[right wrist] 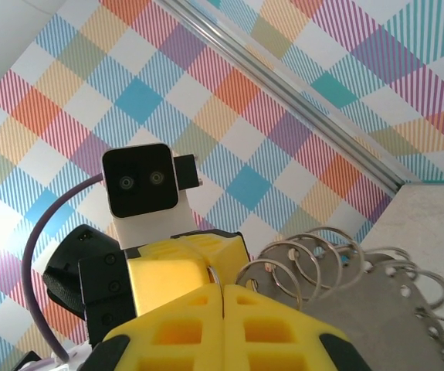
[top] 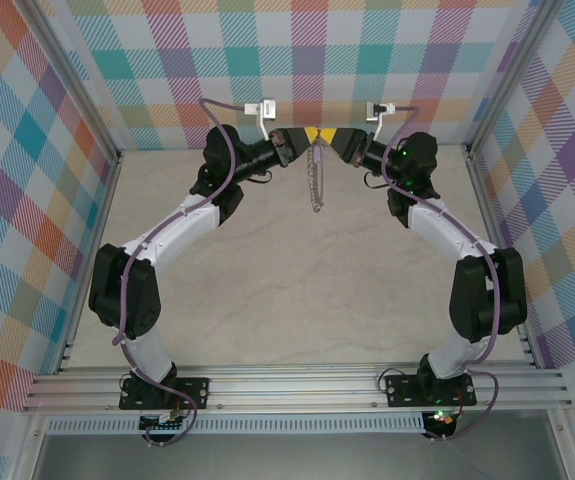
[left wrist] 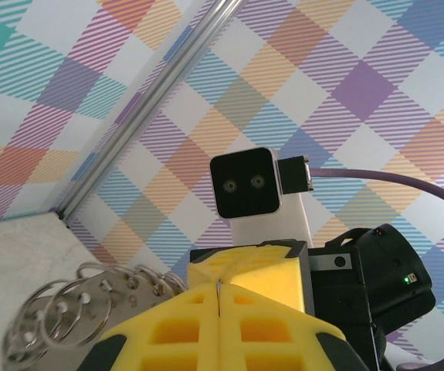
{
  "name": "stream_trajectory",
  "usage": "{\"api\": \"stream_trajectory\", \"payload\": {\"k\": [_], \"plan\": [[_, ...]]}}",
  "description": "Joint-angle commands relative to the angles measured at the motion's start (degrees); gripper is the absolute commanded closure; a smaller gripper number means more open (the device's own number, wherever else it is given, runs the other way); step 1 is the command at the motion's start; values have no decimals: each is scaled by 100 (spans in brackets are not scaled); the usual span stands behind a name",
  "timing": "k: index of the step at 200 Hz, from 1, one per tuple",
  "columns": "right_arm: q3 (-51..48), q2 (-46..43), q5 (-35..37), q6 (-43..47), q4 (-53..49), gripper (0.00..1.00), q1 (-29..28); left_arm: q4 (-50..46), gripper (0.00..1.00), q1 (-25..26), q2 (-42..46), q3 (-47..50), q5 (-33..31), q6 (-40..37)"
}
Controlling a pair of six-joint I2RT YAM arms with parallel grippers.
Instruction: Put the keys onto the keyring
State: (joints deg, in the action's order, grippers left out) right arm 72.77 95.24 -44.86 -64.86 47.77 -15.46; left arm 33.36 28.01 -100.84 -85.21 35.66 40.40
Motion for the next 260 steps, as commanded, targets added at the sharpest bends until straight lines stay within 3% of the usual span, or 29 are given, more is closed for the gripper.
{"api": "stream_trajectory", "payload": {"k": [1, 19, 46, 78, 103, 141, 192, 260], "plan": [[311, 60, -126, 144, 15, 100, -27, 262, 100, 82, 258, -71, 37, 8], [447, 74, -270, 372, -303, 100, 42, -185, 100, 77, 288, -201, 43, -253], [805, 149, -802, 964, -1094, 100, 225, -1131, 66, 17, 405, -471, 56, -886], [1331, 263, -1634, 2041, -2521, 100, 407, -1955, 53, -143, 409, -866, 257, -1388], [1728, 351, -2038, 3009, -3738, 100, 510, -2664, 50, -260, 240, -1331, 598, -1702], [2188, 607, -2712, 3679, -4576, 100, 579, -3654, 51, -340, -175, -2098, 1137, -2199], [2477, 813, -3303, 3904, -4923, 100, 582, -5167, 62, -344, -808, -3135, 1746, -2856], [2487, 853, -3310, 4048, -5076, 100, 580, -5418, 64, -345, -1021, -3241, 1910, -2986]]}}
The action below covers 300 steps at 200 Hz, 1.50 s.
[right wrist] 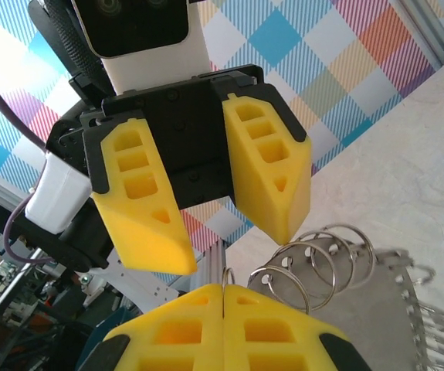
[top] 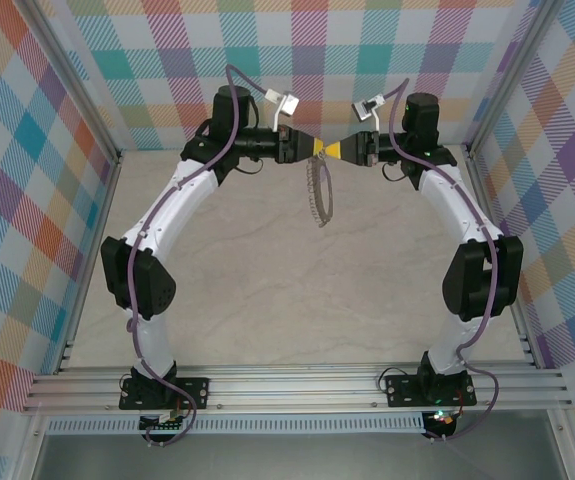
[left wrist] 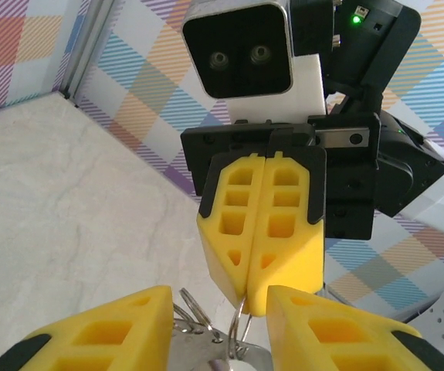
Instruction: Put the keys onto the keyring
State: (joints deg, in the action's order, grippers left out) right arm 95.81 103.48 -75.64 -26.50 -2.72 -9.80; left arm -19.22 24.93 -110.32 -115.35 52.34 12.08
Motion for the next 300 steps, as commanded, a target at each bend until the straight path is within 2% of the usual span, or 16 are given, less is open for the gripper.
{"api": "stream_trajectory", "payload": {"k": [1, 111, 138, 182, 222, 231, 251, 265, 283, 300], "plan": [[184, 26, -232, 205, -27, 100, 13, -160, 64, -34, -79, -226, 242, -153], [122, 65, -144, 182, 37, 100, 13, -100, 67, 1, -173, -251, 536, -116], [101, 67, -127, 163, 74, 100, 7, -99, 76, 44, -207, -278, 660, -126], [61, 80, -100, 141, 117, 100, 6, -127, 81, 82, -233, -284, 777, -188], [26, 87, -100, 77, 201, 100, 6, -100, 93, 117, -235, -290, 751, -188], [17, 85, -92, 68, 224, 100, 5, -84, 100, 130, -244, -295, 722, -166], [-26, 57, -39, 7, 261, 100, 13, -44, 100, 156, -236, -282, 644, -123], [-164, -48, 81, -87, 402, 83, 39, 103, 100, 169, -185, -203, 533, -8], [-536, -271, 249, -472, 996, 76, 137, 562, 100, 174, -80, -6, 410, 218], [-923, -474, 363, -897, 1634, 74, 231, 994, 100, 176, 24, 220, 341, 476]]}}
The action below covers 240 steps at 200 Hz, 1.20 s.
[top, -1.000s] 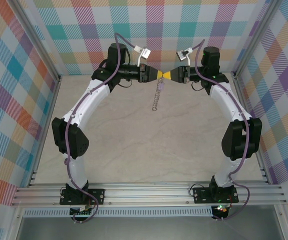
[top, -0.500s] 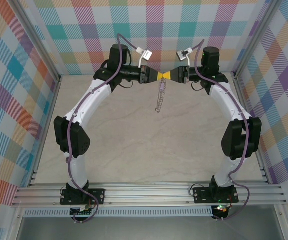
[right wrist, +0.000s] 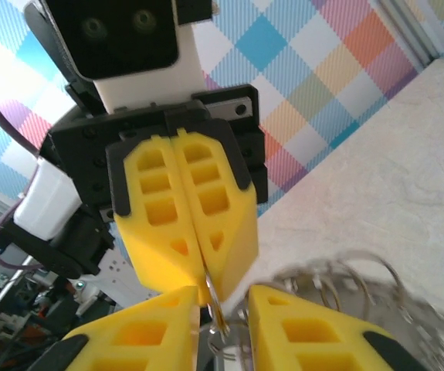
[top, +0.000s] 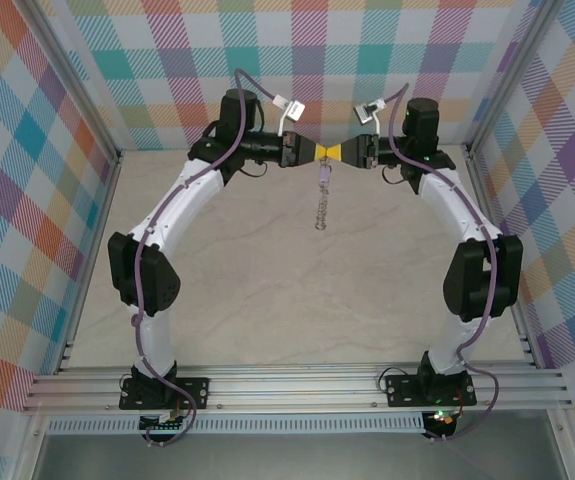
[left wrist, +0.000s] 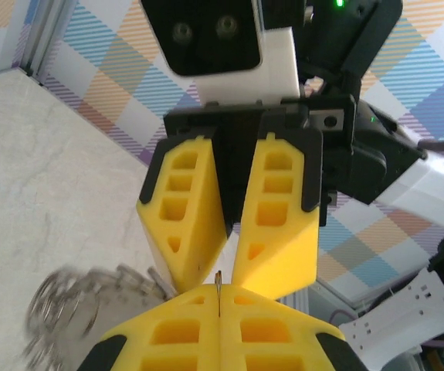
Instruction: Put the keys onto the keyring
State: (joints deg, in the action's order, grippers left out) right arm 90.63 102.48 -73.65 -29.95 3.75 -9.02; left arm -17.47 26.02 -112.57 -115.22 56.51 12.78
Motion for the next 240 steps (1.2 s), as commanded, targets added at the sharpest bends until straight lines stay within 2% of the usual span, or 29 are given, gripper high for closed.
{"api": "stream_trajectory", "payload": {"k": [1, 53, 112, 169, 240], "plan": [[-423, -389, 174, -567, 1009, 74, 153, 830, 100, 68, 256, 222, -78, 421], [-1424, -933, 735, -968, 1887, 71, 212, 1784, 100, 96, 545, 836, -245, 925], [-2081, -867, 1225, -1788, 3095, 68, 183, 2660, 100, 136, 791, 1280, -347, 1400], [-2205, -772, 1223, -2260, 3928, 61, 10, 2929, 100, 225, 865, 1384, -386, 1569], [-2357, -960, 1224, -2417, 4213, 62, -74, 3091, 100, 263, 966, 1525, -479, 1613]]}}
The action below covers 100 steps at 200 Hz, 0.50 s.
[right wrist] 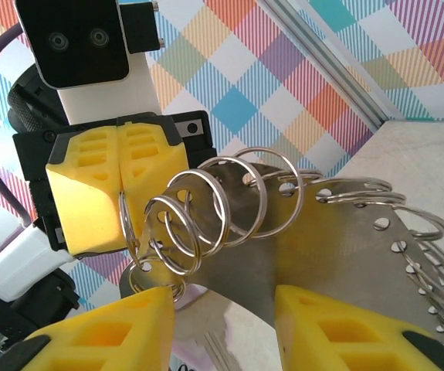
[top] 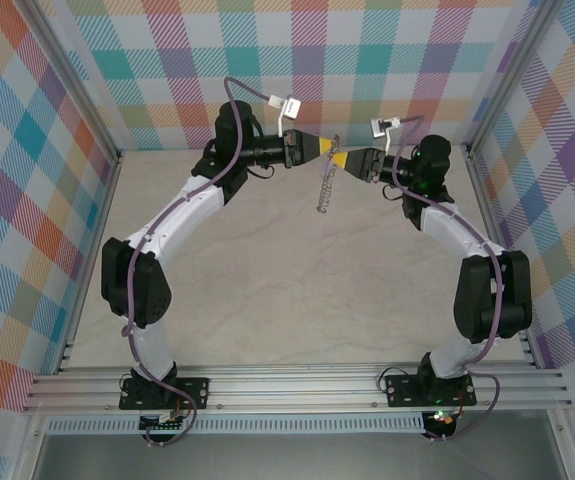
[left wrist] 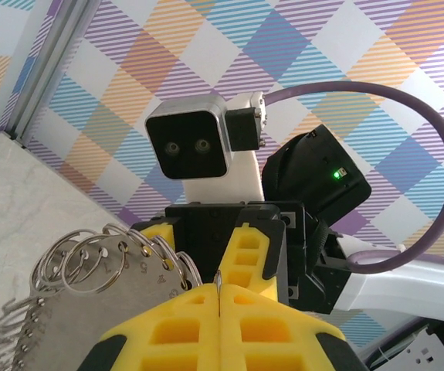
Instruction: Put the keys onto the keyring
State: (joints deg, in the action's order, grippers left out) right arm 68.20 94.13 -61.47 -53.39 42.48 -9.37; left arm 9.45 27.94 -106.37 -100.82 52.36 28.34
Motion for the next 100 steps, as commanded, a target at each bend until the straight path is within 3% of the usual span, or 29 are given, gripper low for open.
{"api": "stream_trajectory", "payload": {"k": [1, 100], "plan": [[-114, -128, 10, -75, 340, 62, -39, 403, 100, 71, 345, 87, -70, 62], [-421, -723, -23, 109, 112, 63, -48, 469, 100, 71, 398, 132, -167, 49]]}}
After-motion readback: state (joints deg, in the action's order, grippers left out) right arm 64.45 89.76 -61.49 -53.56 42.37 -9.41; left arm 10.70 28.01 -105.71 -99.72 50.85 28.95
